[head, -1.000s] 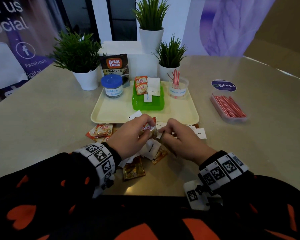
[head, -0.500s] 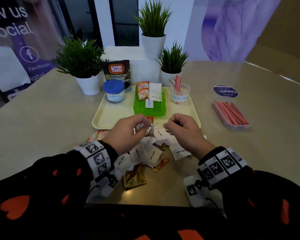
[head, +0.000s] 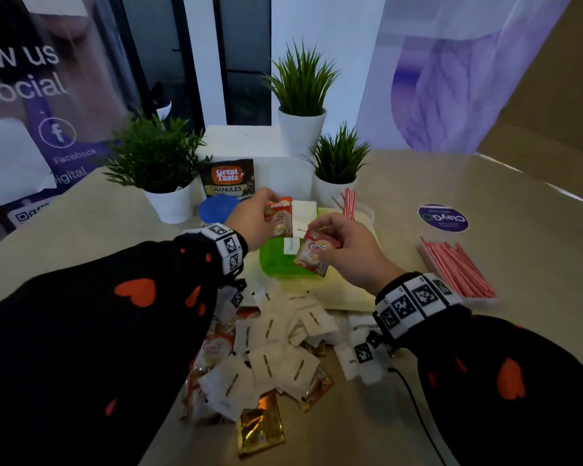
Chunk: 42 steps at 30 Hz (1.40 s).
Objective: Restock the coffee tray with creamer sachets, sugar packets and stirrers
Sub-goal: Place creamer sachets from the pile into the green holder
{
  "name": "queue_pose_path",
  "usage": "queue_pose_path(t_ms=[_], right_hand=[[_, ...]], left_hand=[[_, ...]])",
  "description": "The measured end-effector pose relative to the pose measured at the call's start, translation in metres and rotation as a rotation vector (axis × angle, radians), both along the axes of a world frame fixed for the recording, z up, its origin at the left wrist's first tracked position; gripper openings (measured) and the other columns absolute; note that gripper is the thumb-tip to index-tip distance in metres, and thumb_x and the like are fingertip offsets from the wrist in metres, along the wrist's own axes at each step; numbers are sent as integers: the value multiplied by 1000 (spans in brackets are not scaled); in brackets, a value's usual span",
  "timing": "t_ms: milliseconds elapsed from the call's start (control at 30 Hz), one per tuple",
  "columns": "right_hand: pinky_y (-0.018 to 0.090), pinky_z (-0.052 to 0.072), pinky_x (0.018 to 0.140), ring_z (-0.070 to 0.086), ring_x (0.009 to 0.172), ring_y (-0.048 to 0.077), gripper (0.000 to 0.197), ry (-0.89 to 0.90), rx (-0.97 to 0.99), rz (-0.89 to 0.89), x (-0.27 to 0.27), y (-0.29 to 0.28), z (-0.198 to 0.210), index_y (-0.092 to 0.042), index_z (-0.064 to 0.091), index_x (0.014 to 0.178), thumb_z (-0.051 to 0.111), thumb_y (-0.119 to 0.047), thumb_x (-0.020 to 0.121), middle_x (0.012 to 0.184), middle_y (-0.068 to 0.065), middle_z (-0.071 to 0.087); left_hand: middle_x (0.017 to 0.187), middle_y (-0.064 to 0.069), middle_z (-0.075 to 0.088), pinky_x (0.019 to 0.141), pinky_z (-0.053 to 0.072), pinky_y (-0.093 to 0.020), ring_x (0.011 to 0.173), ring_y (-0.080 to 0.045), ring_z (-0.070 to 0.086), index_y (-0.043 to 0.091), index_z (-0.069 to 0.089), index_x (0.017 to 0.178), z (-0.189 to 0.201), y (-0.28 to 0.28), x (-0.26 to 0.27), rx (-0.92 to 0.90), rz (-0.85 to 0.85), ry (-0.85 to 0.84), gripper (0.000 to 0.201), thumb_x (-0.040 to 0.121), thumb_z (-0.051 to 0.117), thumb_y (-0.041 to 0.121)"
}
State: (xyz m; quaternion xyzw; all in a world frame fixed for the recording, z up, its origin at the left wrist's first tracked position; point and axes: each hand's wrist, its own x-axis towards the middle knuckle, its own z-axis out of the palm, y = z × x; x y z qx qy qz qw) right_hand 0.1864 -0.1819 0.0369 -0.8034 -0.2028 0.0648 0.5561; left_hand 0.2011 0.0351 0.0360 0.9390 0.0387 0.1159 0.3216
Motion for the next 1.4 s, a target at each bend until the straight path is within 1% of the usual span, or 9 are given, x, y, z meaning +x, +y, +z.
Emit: queue_pose_path(t_ms=[133,400,533,700,800,933,1100,1267,1400], right_hand=[[49,62,77,72,91,34,46,61,3,-4,19,9,-2,-18,63,105,67,19,78,98,20,71],[39,63,79,73,96,19,42,117,22,12,35,13,-8,-20,64,101,70,16,81,99,8,74],[36,63,79,73,97,16,41,123,6,5,42,11,-14,-22,64,100,70,14,82,101,6,74],[33,63,80,73,95,13,39,115,2,7,45,11,-16,-20,64,101,72,13,82,99,2,74],[32,62,81,73,95,14,37,86,3,12,49,13,-15,-16,65,100,75,12,80,99,2,75],[35,61,84,74,94,21,37,60,29,6,64,22,-7,-17,68,94,79,13,75,97,6,75],[42,62,82,73,93,26,37,86,-33,-81,97,51,0,-19,69,85,80,13,71,93,7,74],[47,62,84,72,90,29,26,181,-136,-147,124,98,-5,-15,70,78,83,7,72,95,13,74],[33,56,91,68,103,25,32,112,-380,-139,142,121,-17,-9,76,107,86,-10,77,110,9,73]], left_hand=[[110,-2,64,73,50,-26,95,-17,61,22,59,118,-8,7,43,118,-3,114,34,89,66,6],[121,-8,65,91,50,-32,109,-26,62,15,65,121,-25,15,93,368,-17,255,32,90,64,6],[122,-7,66,90,51,-36,109,-28,63,18,60,128,-27,14,101,497,-63,237,42,88,71,25],[126,-8,57,91,50,-40,114,-29,57,17,55,130,-30,17,96,533,-14,190,43,89,67,20],[123,-6,53,92,51,-40,113,-27,55,20,56,128,-22,18,85,486,-7,128,42,88,68,13],[106,5,64,86,54,-34,96,-16,62,26,68,104,-4,24,57,320,-37,98,15,91,67,19],[91,12,64,69,48,-21,83,-5,60,27,68,93,9,33,-12,198,-96,134,7,89,73,26],[97,9,68,82,55,-29,86,-8,63,26,72,99,0,48,-69,295,-141,295,13,87,74,32],[97,12,67,79,51,-21,87,-5,61,30,72,103,-10,60,-100,335,-158,417,18,87,73,38]])
